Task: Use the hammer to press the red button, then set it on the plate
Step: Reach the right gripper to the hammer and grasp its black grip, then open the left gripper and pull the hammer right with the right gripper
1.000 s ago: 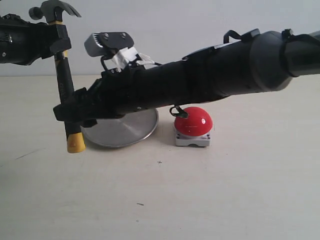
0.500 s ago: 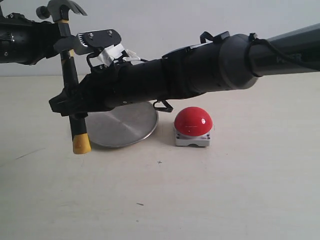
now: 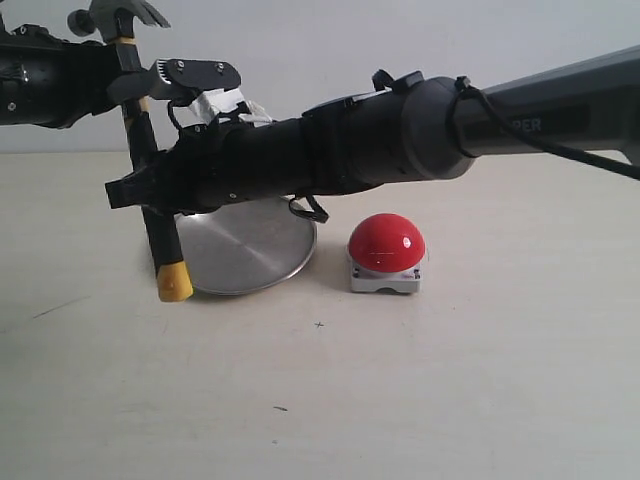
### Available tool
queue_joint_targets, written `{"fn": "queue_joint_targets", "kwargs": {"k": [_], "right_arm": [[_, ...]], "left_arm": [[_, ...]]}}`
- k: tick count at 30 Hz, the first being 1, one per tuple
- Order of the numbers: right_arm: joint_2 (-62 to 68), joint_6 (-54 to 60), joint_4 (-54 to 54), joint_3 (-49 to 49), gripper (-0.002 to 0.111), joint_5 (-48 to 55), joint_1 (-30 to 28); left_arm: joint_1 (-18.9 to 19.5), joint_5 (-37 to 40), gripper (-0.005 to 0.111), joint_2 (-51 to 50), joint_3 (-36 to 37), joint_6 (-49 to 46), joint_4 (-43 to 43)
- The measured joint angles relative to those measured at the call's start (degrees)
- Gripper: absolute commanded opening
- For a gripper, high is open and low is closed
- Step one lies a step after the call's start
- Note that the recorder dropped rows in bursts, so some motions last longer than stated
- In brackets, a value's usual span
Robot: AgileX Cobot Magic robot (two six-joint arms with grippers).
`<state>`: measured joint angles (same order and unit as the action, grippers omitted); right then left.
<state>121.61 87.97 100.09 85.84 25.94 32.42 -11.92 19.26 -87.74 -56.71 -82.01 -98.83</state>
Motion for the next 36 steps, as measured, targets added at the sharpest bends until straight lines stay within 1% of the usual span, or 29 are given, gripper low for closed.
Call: {"fn": "queue_joint_targets", "kwargs": {"k": [1,4,7,8,11,12,15,16,17,19,21,25,33,36], "right_arm": [[0.11,-0.6,0.0,0.0,0.0,-0.12,0.0],[0.11,-1.86,-0.11,0.0,0.0,-0.12,0.0],[0.11,-2.22,-0.11,0.0,0.0,-0.12,0.0],[0.11,-2.22,-0.11,0.0,0.0,-0.12,0.0],[0.11,-2.22,-0.11,0.0,0.0,-0.12,0.0],[0.11,-2.22,-0.11,0.0,0.0,-0.12,0.0],[0.36,-3.13,-0.32,0.0,0.0,-0.78,0.0],[0.52,-3.78,-0.32,-0.11,0.0,-1.29,0.0],[0.78,-4.59,-0.45,-0.11,0.0,-1.96,0.0],[0.92,-6.11,-0.45,-0.24,0.0,-3.29,0.0],[0.92,-6.88,-0.45,-0.24,0.0,-4.42,0.0],[1.21,-8.36,-1.62,-0.53,0.0,-6.97,0.13],[-1.77,-9.31,-1.06,-0.64,0.0,-13.29,0.13],[-4.77,-9.31,-1.06,-1.66,0.0,-17.6,0.13]], "left_arm": [[0.0,0.0,0.0,0.0,0.0,0.0,0.0],[0.0,0.0,0.0,0.0,0.0,0.0,0.1],[0.0,0.2,0.008,0.0,0.0,0.0,0.1],[0.0,0.29,0.014,0.0,0.0,0.0,0.1],[0.0,0.42,0.037,0.0,0.0,0.0,0.1],[0.0,0.42,0.051,0.0,0.0,0.0,0.1],[0.0,1.2,0.081,0.36,-0.2,-0.68,-0.24],[0.0,1.76,0.088,0.48,-0.33,-1.0,-0.37],[0.0,2.16,0.091,0.48,-0.33,-1.25,-0.51],[0.0,2.66,0.088,0.48,-0.33,-1.37,-0.32],[0.0,2.66,0.082,0.48,-0.33,-1.49,-0.32],[0.0,2.66,0.066,0.67,-0.33,-2.2,-0.32],[0.0,2.66,0.048,4.44,-0.11,-2.75,0.95],[0.0,2.66,0.035,7.52,0.89,-3.0,1.08]]}}
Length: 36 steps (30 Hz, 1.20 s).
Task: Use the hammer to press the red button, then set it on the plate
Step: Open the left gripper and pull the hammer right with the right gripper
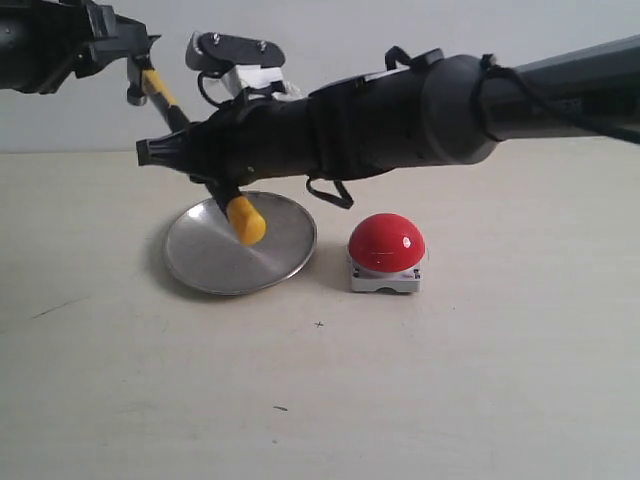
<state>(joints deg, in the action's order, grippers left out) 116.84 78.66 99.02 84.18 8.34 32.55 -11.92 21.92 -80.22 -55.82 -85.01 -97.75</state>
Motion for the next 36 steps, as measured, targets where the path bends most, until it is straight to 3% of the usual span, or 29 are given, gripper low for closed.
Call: {"fn": "queue_joint_targets", "kwargs": {"k": [5,14,23,36], "right_arm": [[-7.82,0.74,1.03,-5.77,0.0,-9.64,0.0],[-23.77,2.59,1.73,-18.67,0.0,-11.82,-0.11],[-37.31,2.59,1.73,-32.66,0.0,-8.34,-0.11],[-42.31,2.73,1.73,-42.79,0.0,-9.1,-0.11]], "left_arm": [[0.0,0.0,-0.001,6.88,2.76,-2.39,0.13],[0.0,-0.57,0.0,22.0,10.35,-8.93,-0.25],[0.0,-1.0,0.0,45.31,25.88,-10.07,-1.67],[0.0,0.03,0.0,73.82,43.63,-9.14,-1.78]]}}
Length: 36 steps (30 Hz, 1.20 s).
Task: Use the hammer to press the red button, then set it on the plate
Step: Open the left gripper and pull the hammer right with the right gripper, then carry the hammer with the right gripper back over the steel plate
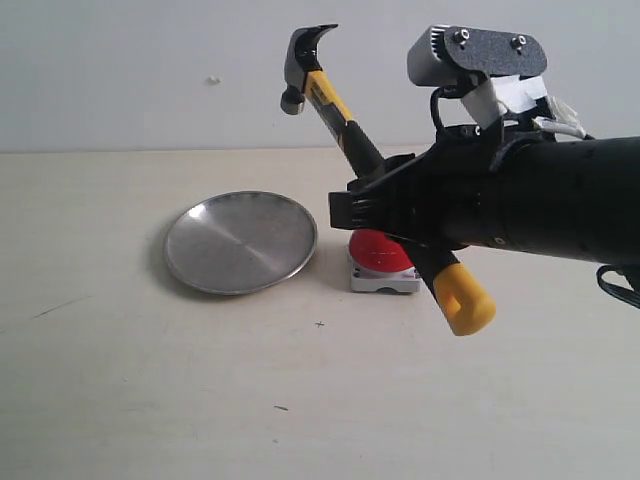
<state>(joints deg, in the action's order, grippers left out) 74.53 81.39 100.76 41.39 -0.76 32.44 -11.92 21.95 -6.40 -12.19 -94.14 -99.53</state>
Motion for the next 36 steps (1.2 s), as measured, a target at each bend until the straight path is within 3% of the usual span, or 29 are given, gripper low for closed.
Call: {"fn": "queue_joint_targets", "kwargs": {"k": [11,27,36], "right_arm": [[-2.38,2.36,-1.01,-2.43,0.0,-2.68,0.0],[-11.14,1.96,-0.68,-16.5,0.0,-12.87,0.0],[-11.14,-0.66,-3.09,-17.08,0.0,-13.18,0.0]], "left_arm": [[0.0,0.0,0.0,4.59,11.77,0.1,0.0],[0.0,0.0,0.0,4.59,12.02,0.36,4.77],[0.0,0.0,0.0,4.59,12.02,7.32,18.05]]}}
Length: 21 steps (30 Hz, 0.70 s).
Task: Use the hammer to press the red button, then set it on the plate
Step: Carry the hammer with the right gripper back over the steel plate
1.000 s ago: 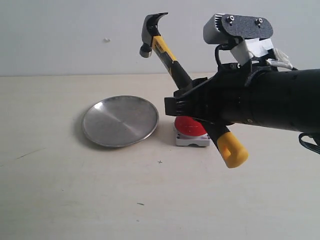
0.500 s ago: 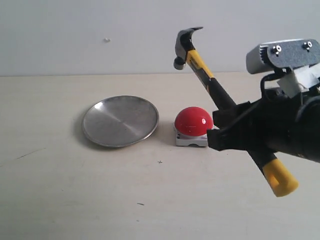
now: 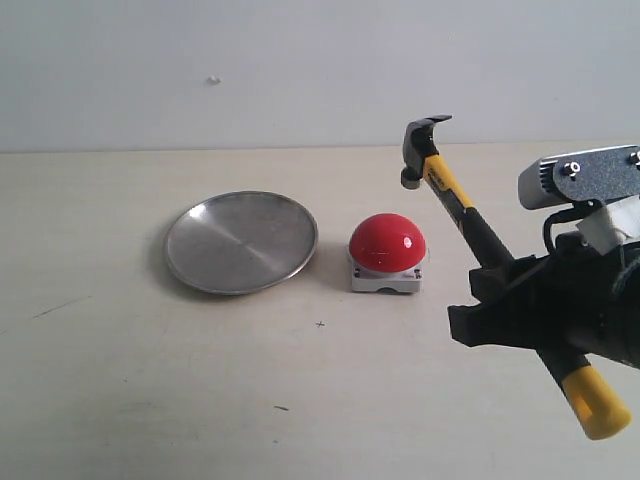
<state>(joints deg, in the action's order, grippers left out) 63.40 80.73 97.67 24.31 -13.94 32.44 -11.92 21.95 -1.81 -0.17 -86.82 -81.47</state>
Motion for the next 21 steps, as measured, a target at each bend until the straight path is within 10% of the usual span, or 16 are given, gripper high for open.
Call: {"fn": "queue_joint_targets", "kwargs": {"k": [21], "right_arm": [[8.92,-15.87,-15.56,4.08,0.0,-0.23,0.0]], "left_arm": [[0.0,0.21,0.0,0.0,0.0,8.05,13.62]]}}
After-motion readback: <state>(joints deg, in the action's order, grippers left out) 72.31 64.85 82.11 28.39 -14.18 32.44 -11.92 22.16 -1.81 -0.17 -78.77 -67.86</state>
